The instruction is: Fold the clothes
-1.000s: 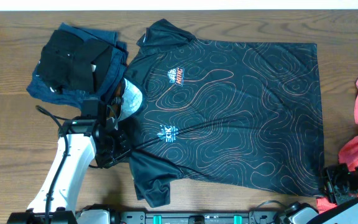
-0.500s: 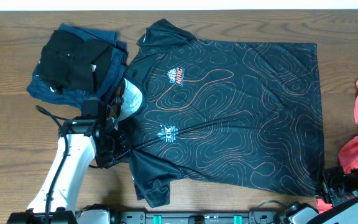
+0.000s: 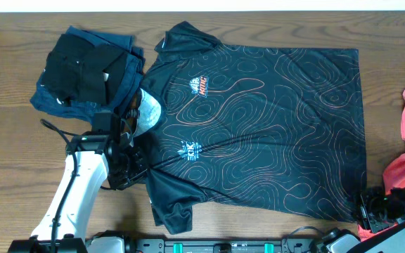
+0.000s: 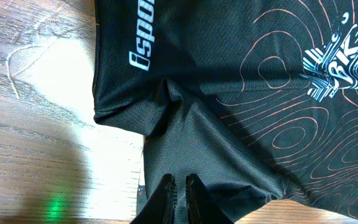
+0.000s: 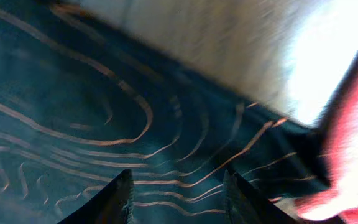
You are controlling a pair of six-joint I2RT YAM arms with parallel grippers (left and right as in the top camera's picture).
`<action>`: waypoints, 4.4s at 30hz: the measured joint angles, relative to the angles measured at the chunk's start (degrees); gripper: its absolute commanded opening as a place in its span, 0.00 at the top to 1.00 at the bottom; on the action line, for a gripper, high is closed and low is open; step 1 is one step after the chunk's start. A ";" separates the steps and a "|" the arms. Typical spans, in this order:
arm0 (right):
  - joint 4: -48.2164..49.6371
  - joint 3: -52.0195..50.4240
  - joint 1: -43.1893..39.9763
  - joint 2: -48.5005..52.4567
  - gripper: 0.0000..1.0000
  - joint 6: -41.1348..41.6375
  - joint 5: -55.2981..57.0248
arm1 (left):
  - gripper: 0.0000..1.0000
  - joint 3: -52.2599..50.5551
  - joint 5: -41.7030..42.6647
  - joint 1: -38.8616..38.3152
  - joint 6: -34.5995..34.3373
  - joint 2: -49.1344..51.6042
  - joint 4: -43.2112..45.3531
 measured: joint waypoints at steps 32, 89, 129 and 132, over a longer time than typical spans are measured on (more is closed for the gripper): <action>-0.72 -0.68 0.02 -0.46 0.50 8.24 9.01 | 0.86 0.00 0.00 0.00 0.00 0.00 0.02; -1.25 8.90 7.32 -0.76 0.99 5.57 -6.08 | 0.55 -13.51 9.11 -7.98 -9.75 0.00 2.64; -0.85 8.90 7.30 -0.76 0.99 5.60 -6.10 | 0.68 -14.16 1.53 -7.98 -16.20 -4.39 -3.50; -0.57 8.92 7.32 -0.76 0.99 5.60 -6.10 | 0.68 -16.98 1.36 -7.98 -17.90 -4.39 0.04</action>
